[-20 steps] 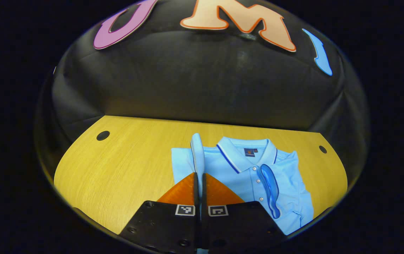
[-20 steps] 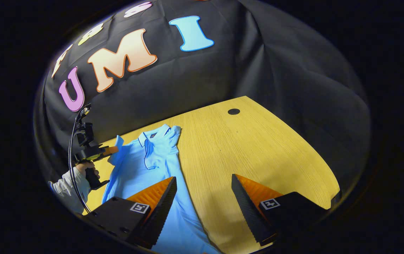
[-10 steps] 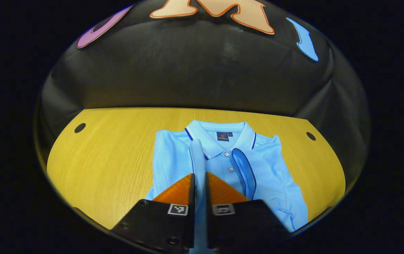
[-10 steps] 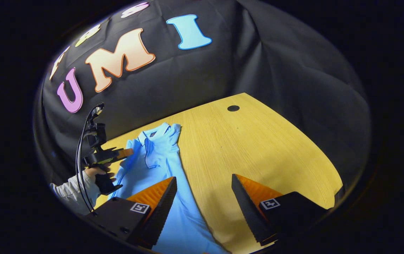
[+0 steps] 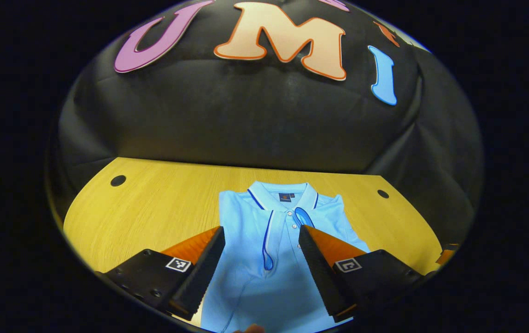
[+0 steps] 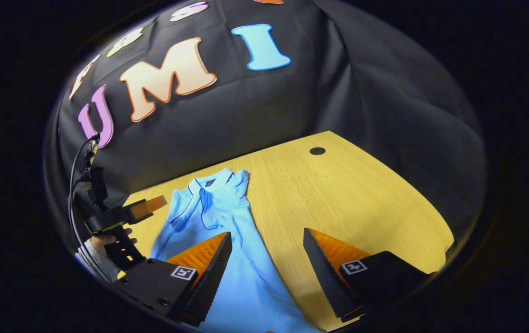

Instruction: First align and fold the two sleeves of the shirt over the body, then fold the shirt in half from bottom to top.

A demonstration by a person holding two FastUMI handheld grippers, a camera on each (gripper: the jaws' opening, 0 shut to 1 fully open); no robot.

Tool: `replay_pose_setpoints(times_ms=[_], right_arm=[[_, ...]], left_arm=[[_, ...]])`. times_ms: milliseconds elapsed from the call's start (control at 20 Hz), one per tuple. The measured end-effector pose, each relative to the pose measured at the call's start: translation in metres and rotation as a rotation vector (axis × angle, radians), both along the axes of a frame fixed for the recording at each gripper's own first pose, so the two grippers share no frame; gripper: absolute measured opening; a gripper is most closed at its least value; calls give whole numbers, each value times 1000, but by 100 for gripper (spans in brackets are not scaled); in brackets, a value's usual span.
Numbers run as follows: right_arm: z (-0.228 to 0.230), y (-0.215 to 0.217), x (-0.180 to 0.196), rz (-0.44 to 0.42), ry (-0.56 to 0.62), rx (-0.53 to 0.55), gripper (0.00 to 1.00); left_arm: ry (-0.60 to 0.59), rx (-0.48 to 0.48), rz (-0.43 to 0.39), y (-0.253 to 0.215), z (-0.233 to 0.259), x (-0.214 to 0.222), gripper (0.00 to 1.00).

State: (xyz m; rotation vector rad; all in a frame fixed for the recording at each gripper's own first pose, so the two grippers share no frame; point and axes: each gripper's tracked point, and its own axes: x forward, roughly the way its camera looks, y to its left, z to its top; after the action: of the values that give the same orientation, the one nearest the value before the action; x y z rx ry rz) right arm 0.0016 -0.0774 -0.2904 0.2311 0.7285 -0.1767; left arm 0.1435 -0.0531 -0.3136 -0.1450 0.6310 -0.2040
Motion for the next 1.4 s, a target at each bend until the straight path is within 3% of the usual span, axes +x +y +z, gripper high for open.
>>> replay_pose_setpoints(times_ms=[300, 550, 900, 1400], right_arm=[[18, 31, -33, 144, -46, -16, 97], [30, 34, -74, 190, -59, -26, 97], [17, 34, -128, 210, -26, -55, 98], [-23, 36, -187, 243, 67, -103, 98]], left_arm=[[-70, 75, 33, 40, 40, -84, 96], [-74, 123, 29, 57, 52, -158, 96], [-3, 161, 59, 87, 32, -240, 96], [134, 194, 5, 100, -27, -335, 96]])
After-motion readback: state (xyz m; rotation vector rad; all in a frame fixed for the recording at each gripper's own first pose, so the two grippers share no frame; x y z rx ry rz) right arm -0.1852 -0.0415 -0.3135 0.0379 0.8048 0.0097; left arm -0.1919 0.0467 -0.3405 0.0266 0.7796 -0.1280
